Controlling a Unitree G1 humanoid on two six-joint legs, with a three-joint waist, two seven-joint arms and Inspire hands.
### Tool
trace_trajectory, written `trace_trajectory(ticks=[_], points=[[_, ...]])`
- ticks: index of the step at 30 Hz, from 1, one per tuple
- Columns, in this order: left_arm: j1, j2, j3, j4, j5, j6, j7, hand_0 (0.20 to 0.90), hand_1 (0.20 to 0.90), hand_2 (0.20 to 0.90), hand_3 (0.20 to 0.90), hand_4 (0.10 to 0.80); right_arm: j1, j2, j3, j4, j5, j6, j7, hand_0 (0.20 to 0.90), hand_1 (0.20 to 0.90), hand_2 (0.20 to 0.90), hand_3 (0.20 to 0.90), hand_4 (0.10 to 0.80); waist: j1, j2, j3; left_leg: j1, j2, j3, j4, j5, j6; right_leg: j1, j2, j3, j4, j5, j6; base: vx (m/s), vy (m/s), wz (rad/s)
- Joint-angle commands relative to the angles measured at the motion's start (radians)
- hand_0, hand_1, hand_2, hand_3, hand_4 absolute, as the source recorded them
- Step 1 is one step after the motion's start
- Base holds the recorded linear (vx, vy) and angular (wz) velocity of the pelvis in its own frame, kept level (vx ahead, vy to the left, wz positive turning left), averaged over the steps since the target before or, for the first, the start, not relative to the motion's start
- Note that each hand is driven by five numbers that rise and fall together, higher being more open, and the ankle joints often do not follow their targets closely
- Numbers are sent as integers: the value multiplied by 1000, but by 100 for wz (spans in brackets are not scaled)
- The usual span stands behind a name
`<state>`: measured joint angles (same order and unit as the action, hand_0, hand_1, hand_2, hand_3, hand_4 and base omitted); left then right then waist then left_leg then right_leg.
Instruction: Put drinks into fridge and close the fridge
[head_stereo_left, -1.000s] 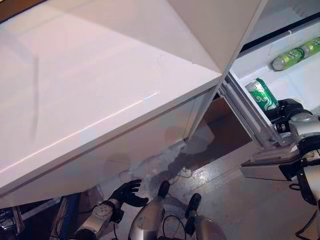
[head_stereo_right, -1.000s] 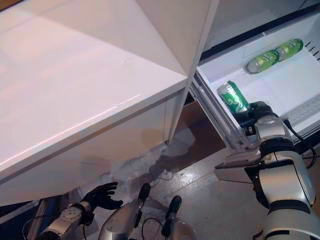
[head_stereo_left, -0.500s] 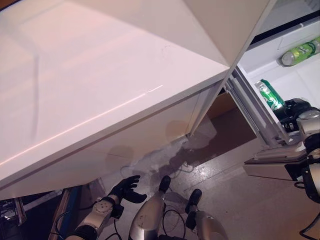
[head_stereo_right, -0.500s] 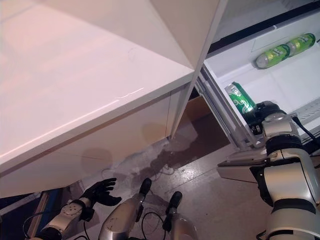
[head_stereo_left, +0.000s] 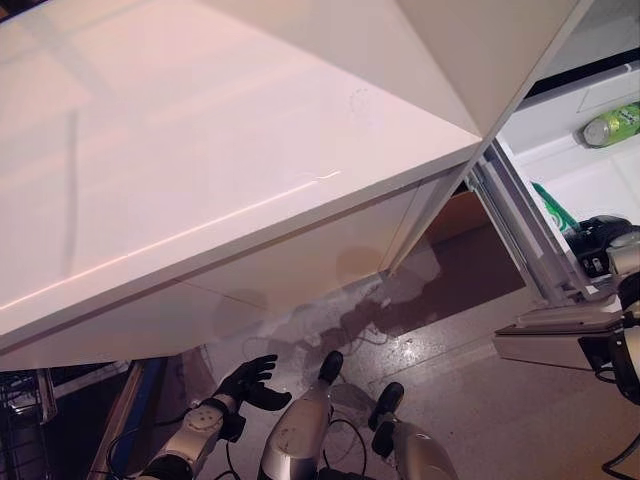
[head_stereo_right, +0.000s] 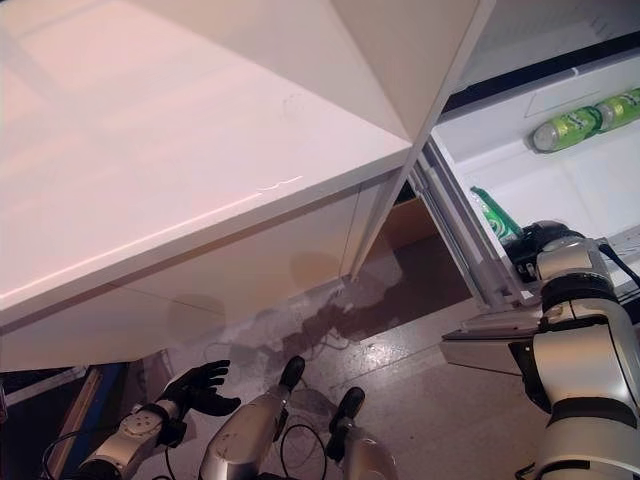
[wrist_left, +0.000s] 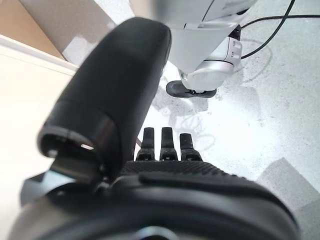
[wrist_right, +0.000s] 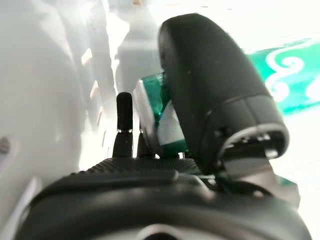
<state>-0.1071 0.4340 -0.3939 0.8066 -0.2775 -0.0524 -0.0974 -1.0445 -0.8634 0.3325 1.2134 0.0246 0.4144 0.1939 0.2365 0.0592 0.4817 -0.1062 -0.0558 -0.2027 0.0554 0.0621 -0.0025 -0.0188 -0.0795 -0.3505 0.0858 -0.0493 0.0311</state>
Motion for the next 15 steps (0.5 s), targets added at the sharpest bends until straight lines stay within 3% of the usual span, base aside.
trace_trajectory(ticks=[1,8,11,15], points=[[87,26,34,-47,22,-33,3,900,900,900,900,800,-23,-70,59,-65,-8,-34,18,900,900,900,900,800,29,-21,-66,-57,-6,57,93,-73,-3,-93,15,31,187,-88,-38,0,0,0],[99,27,55,-50,47,-13,14,900,900,900,900,800,-19,-103,58,-132,-50,-91,-2,900,900,900,900,800,12,-55,-114,11,-3,69,45,-81,-5,-29,32,51,122,-78,-27,0,0,0],[104,25,68,-49,49,8,27,900,900,900,900,800,-39,-151,92,-194,-181,-153,-70,900,900,900,900,800,-3,-77,-156,38,-4,82,38,-92,-5,4,35,64,94,-74,-22,0,0,0],[123,13,106,-39,47,33,43,900,900,900,900,800,-50,-208,94,-377,-145,-126,-132,900,900,900,900,800,-34,-97,-221,65,-7,95,39,-108,-1,29,37,94,73,-69,-13,-4,40,-13]])
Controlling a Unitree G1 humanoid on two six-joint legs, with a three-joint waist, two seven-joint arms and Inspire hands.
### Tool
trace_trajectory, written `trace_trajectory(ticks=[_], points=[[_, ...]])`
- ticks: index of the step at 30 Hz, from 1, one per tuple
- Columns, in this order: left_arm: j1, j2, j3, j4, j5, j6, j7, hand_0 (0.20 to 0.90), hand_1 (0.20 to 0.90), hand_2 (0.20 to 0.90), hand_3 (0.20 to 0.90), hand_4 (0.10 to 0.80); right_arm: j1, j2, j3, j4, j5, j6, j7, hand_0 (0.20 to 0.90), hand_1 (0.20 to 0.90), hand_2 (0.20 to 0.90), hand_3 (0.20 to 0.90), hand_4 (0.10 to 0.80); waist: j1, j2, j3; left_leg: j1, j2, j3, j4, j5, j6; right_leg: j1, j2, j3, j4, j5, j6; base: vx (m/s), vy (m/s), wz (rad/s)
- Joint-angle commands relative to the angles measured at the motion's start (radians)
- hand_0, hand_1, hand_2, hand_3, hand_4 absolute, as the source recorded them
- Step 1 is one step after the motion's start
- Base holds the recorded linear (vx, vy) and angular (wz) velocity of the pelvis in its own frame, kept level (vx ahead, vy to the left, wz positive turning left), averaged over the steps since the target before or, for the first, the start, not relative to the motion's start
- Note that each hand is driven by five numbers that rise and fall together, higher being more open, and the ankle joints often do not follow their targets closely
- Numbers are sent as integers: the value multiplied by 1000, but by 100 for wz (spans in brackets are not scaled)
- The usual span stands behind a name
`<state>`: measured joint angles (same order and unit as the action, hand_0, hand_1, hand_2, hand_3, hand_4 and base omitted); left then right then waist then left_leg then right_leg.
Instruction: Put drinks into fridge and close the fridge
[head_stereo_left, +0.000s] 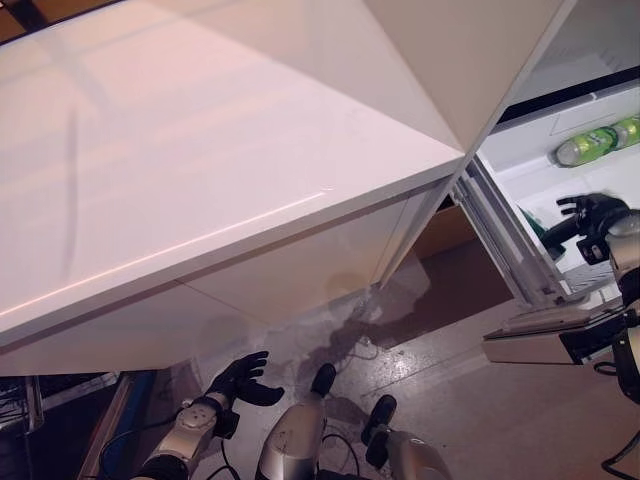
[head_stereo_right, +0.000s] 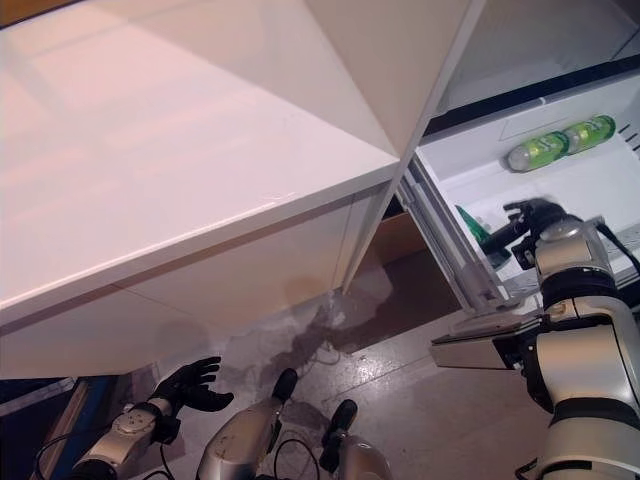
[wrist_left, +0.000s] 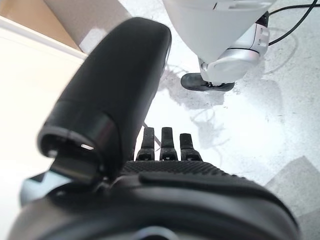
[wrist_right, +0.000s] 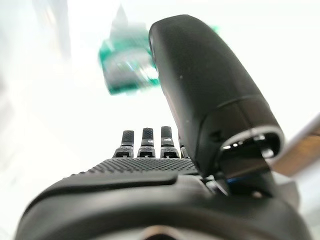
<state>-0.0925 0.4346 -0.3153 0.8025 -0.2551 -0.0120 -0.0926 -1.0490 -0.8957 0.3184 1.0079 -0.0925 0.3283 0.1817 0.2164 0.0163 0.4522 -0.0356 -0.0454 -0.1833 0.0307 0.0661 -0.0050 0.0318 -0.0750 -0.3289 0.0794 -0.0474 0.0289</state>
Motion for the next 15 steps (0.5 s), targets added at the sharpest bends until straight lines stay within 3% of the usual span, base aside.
trace_trajectory(ticks=[1,7,10,15], points=[[115,8,40,-30,25,0,42,900,900,900,900,800,-39,-193,94,-226,16,-34,-132,900,900,900,900,800,-24,-59,-209,5,-18,81,61,-117,3,-15,33,81,76,-71,-8,23,61,-31],[116,-22,104,70,40,27,57,900,900,900,900,800,55,-238,-66,-372,288,-89,-243,900,900,900,900,800,-83,-68,-298,62,-16,127,24,-135,5,16,44,127,39,-65,10,29,41,-23],[119,-29,114,112,54,25,56,900,900,900,900,800,128,-234,-194,-411,566,-142,-366,900,900,900,900,800,-109,-66,-323,85,-13,151,19,-151,6,25,45,141,36,-70,16,33,20,-34],[120,-47,105,174,61,-2,53,900,900,900,900,800,325,-129,-440,-424,853,-319,-498,900,900,900,900,800,-140,-57,-338,114,-12,180,36,-184,16,39,41,161,48,-82,22,57,-2,-27]])
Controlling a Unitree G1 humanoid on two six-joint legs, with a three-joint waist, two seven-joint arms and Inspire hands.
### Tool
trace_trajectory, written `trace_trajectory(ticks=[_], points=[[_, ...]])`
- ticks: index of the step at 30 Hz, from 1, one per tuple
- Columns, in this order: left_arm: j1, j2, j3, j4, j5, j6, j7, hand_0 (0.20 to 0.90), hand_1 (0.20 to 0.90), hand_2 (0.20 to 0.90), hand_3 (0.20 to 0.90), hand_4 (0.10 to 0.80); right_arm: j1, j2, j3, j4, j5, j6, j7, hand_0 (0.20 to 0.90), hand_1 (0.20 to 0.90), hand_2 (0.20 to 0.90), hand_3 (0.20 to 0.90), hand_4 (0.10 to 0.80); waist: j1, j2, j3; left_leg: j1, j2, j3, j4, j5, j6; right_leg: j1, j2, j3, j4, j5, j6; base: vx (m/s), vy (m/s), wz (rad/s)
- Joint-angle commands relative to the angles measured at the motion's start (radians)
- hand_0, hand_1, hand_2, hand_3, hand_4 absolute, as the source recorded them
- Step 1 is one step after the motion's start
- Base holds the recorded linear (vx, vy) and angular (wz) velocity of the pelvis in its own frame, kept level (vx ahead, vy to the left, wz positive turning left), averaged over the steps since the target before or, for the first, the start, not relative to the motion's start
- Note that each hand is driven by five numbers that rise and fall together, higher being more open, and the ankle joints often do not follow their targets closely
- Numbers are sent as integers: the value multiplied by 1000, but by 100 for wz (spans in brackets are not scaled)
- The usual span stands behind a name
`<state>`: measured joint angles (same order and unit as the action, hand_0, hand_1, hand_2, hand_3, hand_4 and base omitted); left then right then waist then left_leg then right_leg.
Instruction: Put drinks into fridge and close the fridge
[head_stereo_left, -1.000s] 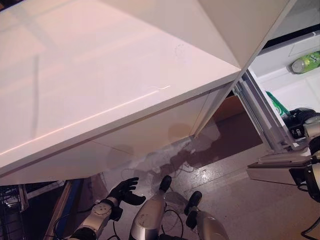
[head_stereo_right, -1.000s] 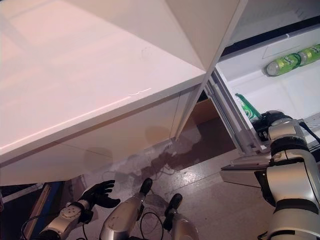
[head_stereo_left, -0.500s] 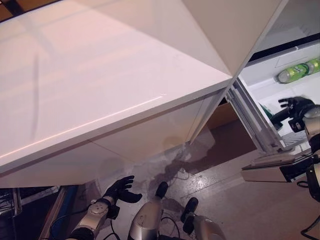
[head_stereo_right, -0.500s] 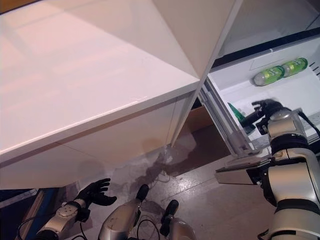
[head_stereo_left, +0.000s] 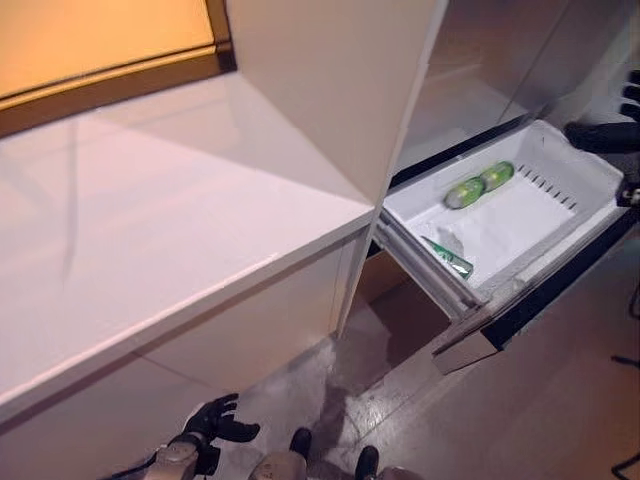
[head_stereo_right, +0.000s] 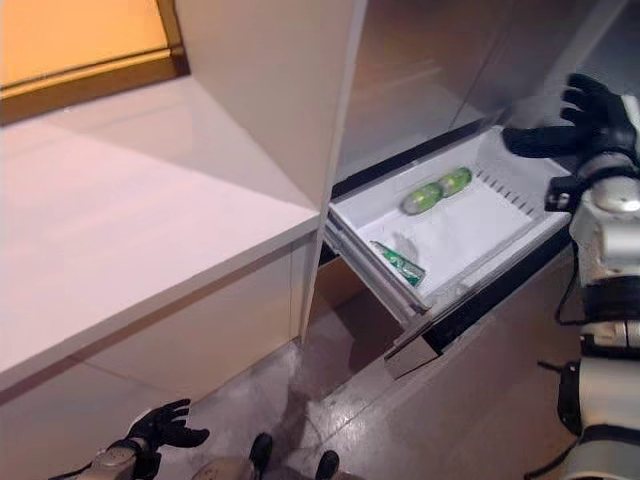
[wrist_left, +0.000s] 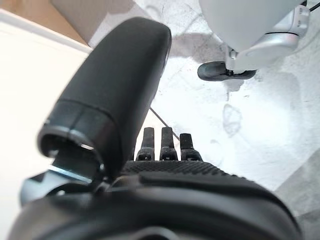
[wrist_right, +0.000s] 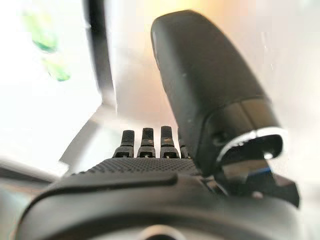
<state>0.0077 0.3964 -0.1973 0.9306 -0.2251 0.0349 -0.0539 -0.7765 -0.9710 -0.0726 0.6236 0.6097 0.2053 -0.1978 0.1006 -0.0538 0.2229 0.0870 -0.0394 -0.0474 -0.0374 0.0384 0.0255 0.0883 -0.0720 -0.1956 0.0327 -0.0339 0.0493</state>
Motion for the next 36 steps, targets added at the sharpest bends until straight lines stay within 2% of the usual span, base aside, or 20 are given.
trace_trajectory(ticks=[1,8,13,15,19,22,23,30,34,35,36], points=[[19,-11,-20,57,34,-57,11,900,900,900,900,800,109,-12,-99,-50,180,-251,-157,900,900,900,900,800,-29,15,-110,-2,-17,50,110,-164,-10,-14,36,32,99,-98,3,63,-24,-20],[6,-28,-46,59,48,-52,1,900,900,900,900,800,283,160,-186,-113,202,-404,-265,900,900,900,900,800,-51,28,-100,2,-16,67,162,-202,8,-17,23,49,133,-113,-1,57,-33,-19],[-5,-29,-63,22,33,-41,0,900,900,900,900,800,321,217,-175,-126,200,-418,-268,900,900,900,900,800,-39,36,-55,-39,-26,50,241,-231,23,-49,2,33,200,-131,-13,8,-39,-5],[-12,-30,-73,11,22,-42,5,900,900,900,900,800,315,222,-168,-121,202,-413,-260,900,900,900,900,800,-34,40,-37,-64,-28,48,266,-237,27,-71,-4,23,227,-138,-17,-134,-21,1],[-62,-21,-106,-46,-23,-45,37,900,900,900,900,800,230,203,-123,-70,242,-416,-218,900,900,900,900,800,-10,58,71,-212,-36,37,396,-252,41,-198,-25,-6,369,-162,-45,-269,2,22],[-65,-22,-112,-62,-44,-48,59,900,900,900,900,800,178,193,-94,-43,243,-405,-197,900,900,900,900,800,2,67,109,-290,-44,36,488,-275,49,-268,-38,-18,469,-192,-63,-152,47,17],[-62,-20,-117,-76,-56,-49,71,900,900,900,900,800,149,188,-79,-17,264,-398,-164,900,900,900,900,800,12,76,134,-336,-46,33,533,-277,52,-310,-45,-31,528,-203,-78,-118,68,19],[-27,-34,-81,-59,-99,-74,104,900,900,900,900,800,86,193,-27,7,295,-387,-24,900,900,900,900,800,48,97,180,-457,-63,12,628,-273,55,-427,-60,-51,661,-235,-111,-72,68,16],[-21,-50,-65,-34,-109,-89,107,900,900,900,900,800,28,208,6,6,246,-432,18,900,900,900,900,800,62,111,196,-485,-67,8,632,-258,51,-465,-64,-52,693,-242,-117,-4,76,6],[-21,-51,-64,-33,-110,-89,107,900,900,900,900,800,25,208,9,6,246,-435,19,900,900,900,900,800,62,109,194,-478,-71,0,642,-287,48,-461,-61,-38,705,-270,-108,-25,79,4],[-19,-54,-61,-25,-112,-91,106,900,900,900,900,800,3,209,17,1,235,-445,28,900,900,900,900,800,67,115,200,-492,-70,6,629,-252,50,-477,-66,-52,702,-244,-117,85,64,7]])
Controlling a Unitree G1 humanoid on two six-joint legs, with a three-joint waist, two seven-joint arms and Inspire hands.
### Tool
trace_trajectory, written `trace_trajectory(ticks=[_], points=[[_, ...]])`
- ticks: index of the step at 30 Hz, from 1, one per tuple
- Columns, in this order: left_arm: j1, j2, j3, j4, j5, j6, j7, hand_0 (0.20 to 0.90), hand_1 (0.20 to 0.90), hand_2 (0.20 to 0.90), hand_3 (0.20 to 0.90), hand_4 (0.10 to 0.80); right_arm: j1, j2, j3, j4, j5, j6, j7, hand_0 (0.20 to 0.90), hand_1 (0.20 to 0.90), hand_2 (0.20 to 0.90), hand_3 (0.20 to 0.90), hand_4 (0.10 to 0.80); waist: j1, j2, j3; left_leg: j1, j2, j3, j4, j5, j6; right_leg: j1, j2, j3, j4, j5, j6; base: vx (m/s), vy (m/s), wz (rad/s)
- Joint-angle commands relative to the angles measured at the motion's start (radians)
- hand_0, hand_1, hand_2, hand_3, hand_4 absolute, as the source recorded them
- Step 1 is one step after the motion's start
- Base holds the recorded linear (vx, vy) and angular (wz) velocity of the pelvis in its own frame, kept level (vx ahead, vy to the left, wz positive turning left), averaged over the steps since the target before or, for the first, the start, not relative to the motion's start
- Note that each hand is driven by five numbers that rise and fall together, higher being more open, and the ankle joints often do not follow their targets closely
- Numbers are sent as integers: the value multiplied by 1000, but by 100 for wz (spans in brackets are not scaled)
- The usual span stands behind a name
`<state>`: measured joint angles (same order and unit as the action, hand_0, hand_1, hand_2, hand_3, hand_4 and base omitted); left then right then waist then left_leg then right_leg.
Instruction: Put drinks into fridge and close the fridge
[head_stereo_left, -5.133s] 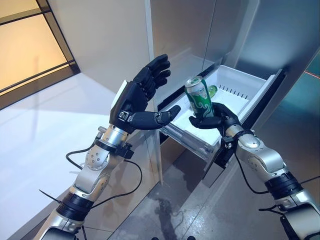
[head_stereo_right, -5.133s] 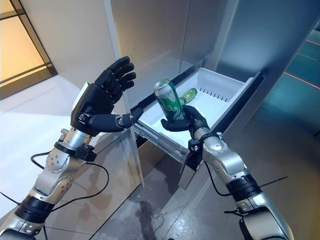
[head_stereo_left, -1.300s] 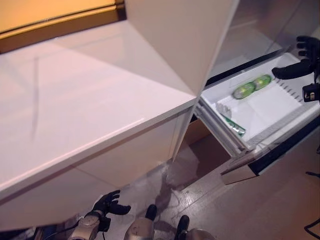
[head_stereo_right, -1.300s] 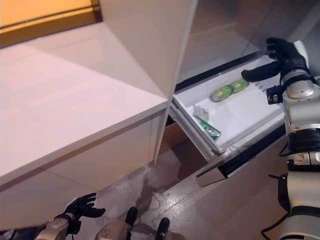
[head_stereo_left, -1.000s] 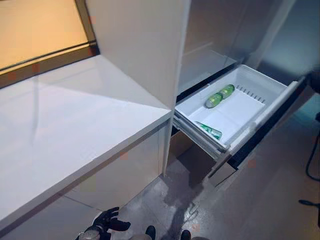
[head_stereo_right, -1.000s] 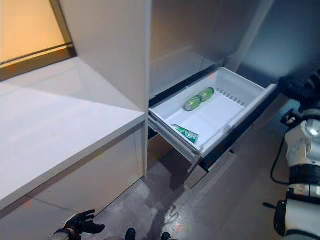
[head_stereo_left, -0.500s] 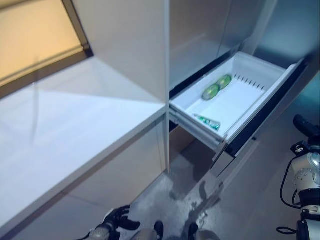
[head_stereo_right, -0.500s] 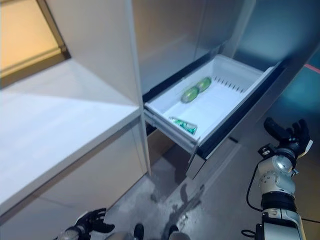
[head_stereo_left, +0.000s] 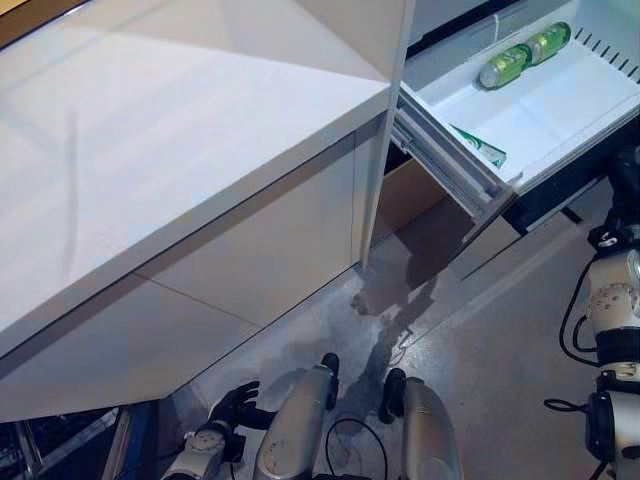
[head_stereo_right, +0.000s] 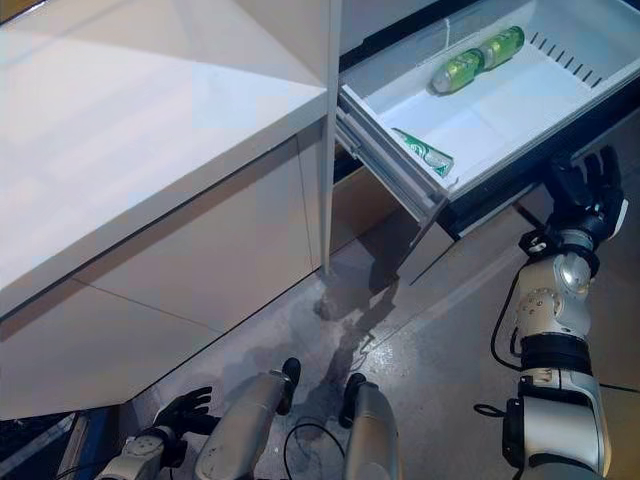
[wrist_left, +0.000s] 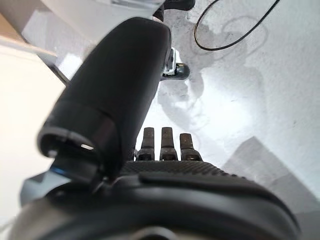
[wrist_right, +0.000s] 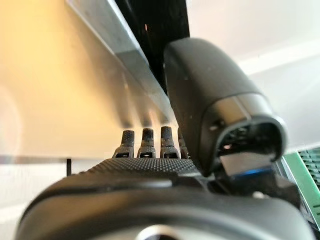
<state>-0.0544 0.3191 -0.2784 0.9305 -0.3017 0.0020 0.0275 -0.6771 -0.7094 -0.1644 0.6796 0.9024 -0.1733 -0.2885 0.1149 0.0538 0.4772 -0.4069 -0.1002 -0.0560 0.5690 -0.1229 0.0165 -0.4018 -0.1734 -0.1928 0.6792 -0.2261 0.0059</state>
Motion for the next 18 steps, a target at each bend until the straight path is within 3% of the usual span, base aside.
trace_trajectory(ticks=[1,18], points=[[47,21,25,-14,-34,-57,24,900,900,900,900,800,-114,-51,118,-61,-67,-77,138,900,900,900,900,800,56,7,-54,7,-15,5,31,-118,55,12,38,-40,73,-82,-64,7,101,10],[75,37,29,39,4,-93,-25,900,900,900,900,800,-371,-51,293,-34,-158,-74,186,900,900,900,900,800,139,13,-62,30,-22,-44,-66,-53,34,49,20,-75,28,-64,-42,47,30,7]])
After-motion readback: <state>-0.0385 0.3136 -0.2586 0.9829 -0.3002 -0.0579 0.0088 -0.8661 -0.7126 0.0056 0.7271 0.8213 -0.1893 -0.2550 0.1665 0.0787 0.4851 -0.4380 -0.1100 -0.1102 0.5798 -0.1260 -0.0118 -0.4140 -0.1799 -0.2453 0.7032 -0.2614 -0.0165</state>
